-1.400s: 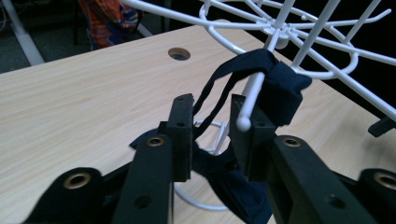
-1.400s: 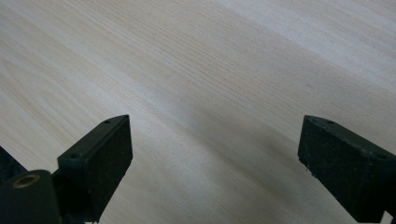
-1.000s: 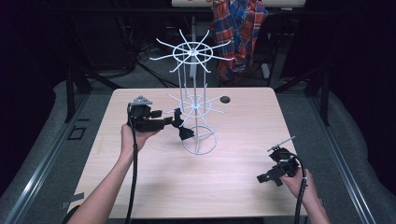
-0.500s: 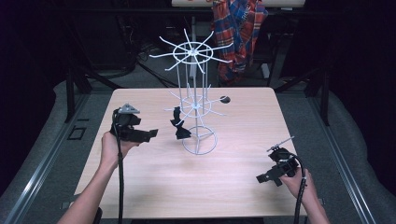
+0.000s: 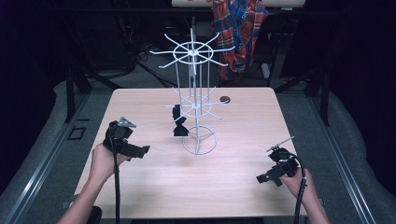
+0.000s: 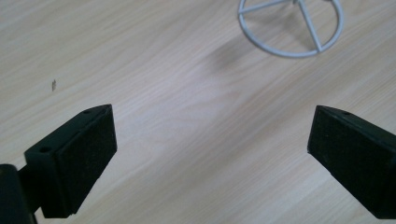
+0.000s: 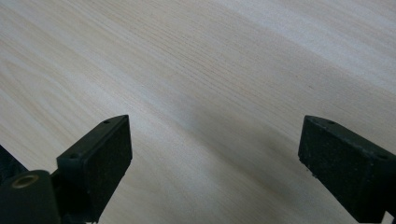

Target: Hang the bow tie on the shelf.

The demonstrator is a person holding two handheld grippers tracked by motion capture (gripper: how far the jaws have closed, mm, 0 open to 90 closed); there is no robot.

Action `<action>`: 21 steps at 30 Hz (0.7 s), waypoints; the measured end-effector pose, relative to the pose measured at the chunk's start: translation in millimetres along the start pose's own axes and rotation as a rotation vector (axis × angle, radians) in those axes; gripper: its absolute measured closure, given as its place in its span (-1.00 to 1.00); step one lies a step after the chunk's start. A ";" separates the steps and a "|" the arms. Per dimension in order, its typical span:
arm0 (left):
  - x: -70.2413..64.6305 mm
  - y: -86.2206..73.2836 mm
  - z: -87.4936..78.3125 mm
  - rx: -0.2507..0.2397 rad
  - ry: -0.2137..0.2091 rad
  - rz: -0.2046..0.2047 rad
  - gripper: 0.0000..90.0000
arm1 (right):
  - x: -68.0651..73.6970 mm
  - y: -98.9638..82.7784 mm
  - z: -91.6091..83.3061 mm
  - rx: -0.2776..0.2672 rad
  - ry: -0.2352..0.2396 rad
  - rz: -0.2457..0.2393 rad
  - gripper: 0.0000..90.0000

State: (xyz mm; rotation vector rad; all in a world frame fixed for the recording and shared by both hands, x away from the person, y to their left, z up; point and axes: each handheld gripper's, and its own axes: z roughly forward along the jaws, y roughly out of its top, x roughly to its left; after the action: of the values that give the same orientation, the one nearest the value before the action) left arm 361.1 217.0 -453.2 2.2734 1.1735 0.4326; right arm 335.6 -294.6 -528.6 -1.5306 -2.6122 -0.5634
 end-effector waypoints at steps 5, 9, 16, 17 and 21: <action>-0.5 -11.7 3.5 0.061 -0.012 -0.002 -1.00 | 1.7 -0.4 1.5 -0.018 0.009 0.020 -0.79; -1.8 -18.9 5.4 0.090 -0.024 -0.001 -1.00 | 2.8 -0.9 2.9 -0.035 0.007 0.035 -0.79; -3.9 -31.2 12.7 0.150 -0.042 -0.001 -1.00 | 1.3 0.1 1.5 -0.001 0.003 0.008 -0.79; -4.0 -32.9 14.1 0.160 -0.043 0.000 -1.00 | 1.3 0.0 1.8 -0.002 0.003 0.008 -0.79; -3.3 -40.2 20.2 0.191 -0.041 -0.003 -1.00 | 1.6 0.1 2.1 -0.004 0.006 0.008 -0.79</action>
State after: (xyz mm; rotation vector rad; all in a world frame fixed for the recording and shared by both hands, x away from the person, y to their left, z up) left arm 343.5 227.1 -493.5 2.4293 1.2444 0.2809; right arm 335.2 -292.6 -530.2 -1.5371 -2.6009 -0.5715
